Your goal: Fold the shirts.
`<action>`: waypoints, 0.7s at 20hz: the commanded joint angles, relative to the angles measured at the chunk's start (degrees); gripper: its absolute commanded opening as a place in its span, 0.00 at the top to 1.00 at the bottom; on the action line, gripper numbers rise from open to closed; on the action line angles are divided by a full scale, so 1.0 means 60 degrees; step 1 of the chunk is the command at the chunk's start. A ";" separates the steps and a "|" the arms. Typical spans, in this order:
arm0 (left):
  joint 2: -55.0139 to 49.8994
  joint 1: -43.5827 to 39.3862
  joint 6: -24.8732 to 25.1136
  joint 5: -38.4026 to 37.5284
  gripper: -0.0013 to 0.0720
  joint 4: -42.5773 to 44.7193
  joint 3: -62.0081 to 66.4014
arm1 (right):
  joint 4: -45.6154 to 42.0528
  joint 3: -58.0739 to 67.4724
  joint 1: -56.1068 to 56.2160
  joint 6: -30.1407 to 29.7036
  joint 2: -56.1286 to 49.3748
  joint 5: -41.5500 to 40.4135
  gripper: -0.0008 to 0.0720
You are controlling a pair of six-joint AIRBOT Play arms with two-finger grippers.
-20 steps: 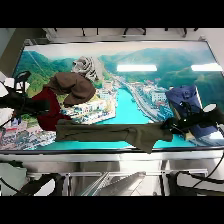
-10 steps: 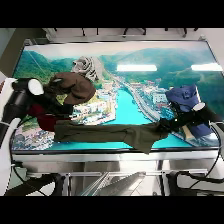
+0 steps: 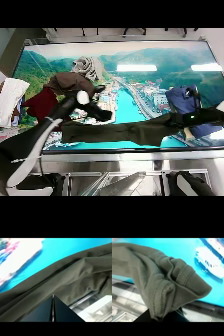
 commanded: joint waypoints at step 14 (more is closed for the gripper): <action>-0.3883 -0.2583 -0.0987 -0.0142 0.96 -0.0393 0.4830 | 0.0076 0.3100 0.1887 0.1858 -0.0357 0.1402 0.95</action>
